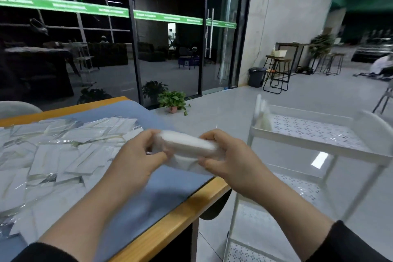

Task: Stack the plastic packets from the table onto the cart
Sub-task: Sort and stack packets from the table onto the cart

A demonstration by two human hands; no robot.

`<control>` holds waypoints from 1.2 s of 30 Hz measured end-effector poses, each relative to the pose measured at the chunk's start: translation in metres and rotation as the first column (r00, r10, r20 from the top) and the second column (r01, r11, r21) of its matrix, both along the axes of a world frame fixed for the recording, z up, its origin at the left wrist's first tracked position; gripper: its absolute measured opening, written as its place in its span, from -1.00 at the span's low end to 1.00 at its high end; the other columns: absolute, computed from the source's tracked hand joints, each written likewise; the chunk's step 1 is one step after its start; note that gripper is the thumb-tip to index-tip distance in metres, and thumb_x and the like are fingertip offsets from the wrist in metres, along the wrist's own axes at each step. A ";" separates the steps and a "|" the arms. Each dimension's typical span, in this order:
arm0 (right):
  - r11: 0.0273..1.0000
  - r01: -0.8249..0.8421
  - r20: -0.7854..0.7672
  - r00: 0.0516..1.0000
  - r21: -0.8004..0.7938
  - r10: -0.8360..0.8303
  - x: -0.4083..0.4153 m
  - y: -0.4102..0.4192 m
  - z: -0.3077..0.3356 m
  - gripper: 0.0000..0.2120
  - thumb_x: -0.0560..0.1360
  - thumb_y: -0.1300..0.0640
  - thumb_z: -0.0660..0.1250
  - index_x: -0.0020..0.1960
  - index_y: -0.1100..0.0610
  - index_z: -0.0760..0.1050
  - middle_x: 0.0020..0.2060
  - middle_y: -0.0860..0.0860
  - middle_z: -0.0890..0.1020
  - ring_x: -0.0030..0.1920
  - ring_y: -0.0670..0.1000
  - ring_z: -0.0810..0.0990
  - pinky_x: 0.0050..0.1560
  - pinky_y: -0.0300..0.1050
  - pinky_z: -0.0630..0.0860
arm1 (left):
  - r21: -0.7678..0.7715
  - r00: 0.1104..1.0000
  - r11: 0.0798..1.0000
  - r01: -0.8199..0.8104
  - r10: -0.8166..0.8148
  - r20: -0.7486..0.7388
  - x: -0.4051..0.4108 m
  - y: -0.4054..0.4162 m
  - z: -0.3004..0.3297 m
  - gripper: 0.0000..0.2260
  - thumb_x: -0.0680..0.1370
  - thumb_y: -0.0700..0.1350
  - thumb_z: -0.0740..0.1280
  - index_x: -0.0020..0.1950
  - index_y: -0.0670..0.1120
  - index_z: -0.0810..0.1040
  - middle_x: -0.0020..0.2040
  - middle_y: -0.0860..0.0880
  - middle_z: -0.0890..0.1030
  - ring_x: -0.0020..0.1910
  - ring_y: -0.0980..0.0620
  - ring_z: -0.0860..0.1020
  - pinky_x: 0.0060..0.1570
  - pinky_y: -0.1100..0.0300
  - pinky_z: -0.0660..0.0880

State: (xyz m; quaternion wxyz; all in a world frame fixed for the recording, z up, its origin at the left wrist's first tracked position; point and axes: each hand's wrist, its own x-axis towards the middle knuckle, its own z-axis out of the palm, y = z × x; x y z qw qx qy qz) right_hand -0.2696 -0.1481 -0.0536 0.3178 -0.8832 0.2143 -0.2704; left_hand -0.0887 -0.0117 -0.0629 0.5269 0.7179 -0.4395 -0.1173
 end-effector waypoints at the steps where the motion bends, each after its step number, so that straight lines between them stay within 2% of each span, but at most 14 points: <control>1: 1.000 0.016 -0.024 1.000 0.014 -0.016 -0.010 -0.003 0.011 -0.72 0.48 0.07 0.49 0.09 -0.17 0.50 -0.14 -0.14 0.59 -0.22 -0.14 0.55 -0.22 -0.26 0.47 | 0.007 0.999 0.999 0.043 -0.043 0.010 -0.003 -0.007 0.007 -0.77 0.52 -0.20 0.48 0.04 0.13 0.59 -0.09 0.17 0.69 -0.10 0.14 0.62 -0.04 0.13 0.51; 3: 0.998 0.036 -0.085 0.996 0.049 -0.032 -0.031 -0.008 0.033 -0.69 0.46 0.01 0.52 0.13 -0.17 0.51 -0.11 -0.14 0.60 -0.21 -0.13 0.60 -0.27 -0.27 0.51 | 0.019 0.992 0.992 0.121 -0.122 0.034 -0.012 -0.023 0.020 -0.79 0.53 -0.20 0.47 0.05 0.10 0.59 -0.06 0.14 0.71 -0.05 0.09 0.63 0.04 0.04 0.53; 5: 0.997 0.064 -0.140 0.988 0.047 -0.057 -0.050 -0.015 0.053 -0.64 0.45 -0.06 0.53 0.20 -0.17 0.52 -0.08 -0.15 0.61 -0.19 -0.11 0.64 -0.28 -0.27 0.54 | 0.032 0.980 0.981 0.192 -0.193 0.051 -0.023 -0.041 0.033 -0.80 0.54 -0.18 0.47 0.07 0.09 0.60 -0.04 0.16 0.71 -0.02 0.13 0.63 0.05 0.08 0.55; 8: 0.989 0.129 -0.269 0.952 -0.070 -0.143 -0.072 -0.029 0.077 -0.67 0.46 -0.14 0.49 0.20 -0.18 0.54 -0.11 -0.14 0.62 -0.17 -0.08 0.62 -0.15 -0.09 0.61 | 0.068 0.948 0.954 0.293 -0.299 0.104 -0.043 -0.070 0.048 -0.82 0.54 -0.18 0.47 0.06 0.06 0.60 -0.07 0.18 0.69 -0.05 0.19 0.62 -0.02 0.17 0.51; 10: 0.973 0.164 -0.349 0.913 -0.162 -0.212 -0.083 -0.039 0.086 -0.77 0.46 -0.17 0.46 0.07 -0.15 0.56 -0.16 -0.13 0.60 -0.18 -0.05 0.59 -0.12 -0.01 0.58 | 0.097 0.924 0.933 0.346 -0.357 0.138 -0.058 -0.090 0.057 -0.83 0.54 -0.18 0.47 0.06 0.05 0.60 -0.07 0.17 0.68 -0.07 0.20 0.61 -0.05 0.20 0.49; 12: 0.950 0.206 -0.381 0.880 -0.233 -0.284 -0.091 -0.049 0.093 -0.82 0.47 -0.15 0.43 -0.09 -0.07 0.53 -0.23 -0.08 0.58 -0.24 -0.03 0.54 -0.19 -0.04 0.52 | 0.121 0.911 0.921 0.370 -0.386 0.149 -0.070 -0.109 0.064 -0.84 0.53 -0.16 0.47 0.08 0.03 0.60 -0.06 0.12 0.68 -0.05 0.14 0.61 0.02 0.10 0.54; 15: 0.918 0.286 -0.398 0.836 -0.274 -0.379 -0.101 -0.065 0.097 -0.83 0.48 -0.06 0.40 -0.11 0.04 0.52 -0.24 -0.01 0.60 -0.31 -0.02 0.48 -0.29 -0.08 0.42 | 0.131 0.897 0.910 0.394 -0.412 0.160 -0.083 -0.138 0.072 -0.81 0.52 -0.14 0.47 0.11 0.00 0.59 -0.03 0.02 0.68 0.01 -0.02 0.63 0.13 -0.14 0.55; 19: 0.889 0.388 -0.368 0.811 -0.243 -0.455 -0.110 -0.097 0.101 -0.87 0.47 0.02 0.40 -0.13 0.08 0.54 -0.27 0.01 0.63 -0.29 0.04 0.57 -0.30 -0.06 0.50 | 0.108 0.866 0.874 0.474 -0.485 0.121 -0.092 -0.171 0.077 -0.51 0.52 -0.02 0.50 0.42 0.12 0.48 0.22 0.18 0.62 0.21 0.25 0.55 0.26 0.16 0.50; 21: 0.852 0.467 -0.328 0.787 -0.238 -0.523 -0.114 -0.122 0.105 -0.87 0.49 0.03 0.41 -0.13 0.08 0.54 -0.27 0.02 0.64 -0.25 0.06 0.61 -0.26 -0.05 0.54 | 0.070 0.892 0.900 0.429 -0.435 0.125 -0.089 -0.187 0.077 -0.45 0.54 0.07 0.46 0.51 0.14 0.40 0.34 0.20 0.54 0.32 0.25 0.46 0.31 0.16 0.42; 24: 0.763 0.607 -0.276 0.711 -0.221 -0.646 -0.116 -0.173 0.108 -0.85 0.49 0.04 0.41 -0.06 0.12 0.58 -0.21 0.10 0.68 -0.18 0.13 0.67 -0.13 0.10 0.64 | 0.001 0.955 0.957 0.291 -0.291 0.050 -0.077 -0.210 0.070 -0.60 0.64 -0.04 0.32 0.48 0.08 0.43 0.35 0.10 0.55 0.29 0.15 0.50 0.29 0.11 0.43; 26: 0.698 0.664 -0.309 0.627 -0.267 -0.715 -0.110 -0.203 0.102 -0.78 0.48 0.02 0.40 -0.05 0.19 0.56 -0.19 0.15 0.66 -0.19 0.16 0.63 -0.19 0.03 0.60 | 0.040 0.969 0.968 0.248 -0.248 0.004 -0.073 -0.224 0.065 -0.65 0.67 -0.07 0.25 0.47 0.05 0.44 0.35 0.04 0.55 0.25 0.09 0.51 0.20 0.14 0.43; 30: 0.652 0.673 -0.386 0.531 -0.350 -0.755 -0.087 -0.238 0.083 -0.71 0.51 -0.04 0.38 -0.06 0.19 0.44 -0.30 0.06 0.52 -0.33 0.03 0.45 -0.41 -0.14 0.28 | 0.154 0.963 0.953 0.260 -0.269 0.038 -0.075 -0.252 0.059 -0.61 0.68 -0.04 0.23 0.53 0.04 0.39 0.43 -0.01 0.49 0.34 -0.03 0.48 0.32 0.00 0.45; 33: 0.655 0.651 -0.405 0.518 -0.385 -0.753 -0.071 -0.247 0.073 -0.73 0.52 0.00 0.37 -0.07 0.19 0.40 -0.33 0.04 0.46 -0.31 0.08 0.45 -0.36 -0.12 0.31 | 0.203 0.957 0.944 0.260 -0.280 0.075 -0.077 -0.264 0.058 -0.58 0.69 -0.04 0.20 0.56 0.02 0.35 0.49 -0.03 0.44 0.40 -0.07 0.44 0.37 0.01 0.40; 36: 0.672 0.600 -0.449 0.502 -0.434 -0.739 -0.059 -0.245 0.066 -0.73 0.55 0.01 0.35 -0.02 0.18 0.35 -0.26 0.06 0.46 -0.14 0.18 0.48 -0.17 -0.08 0.38 | 0.270 0.941 0.930 0.249 -0.298 0.160 -0.079 -0.269 0.053 -0.59 0.69 -0.03 0.18 0.55 0.01 0.38 0.47 -0.04 0.47 0.37 -0.08 0.47 0.30 0.07 0.42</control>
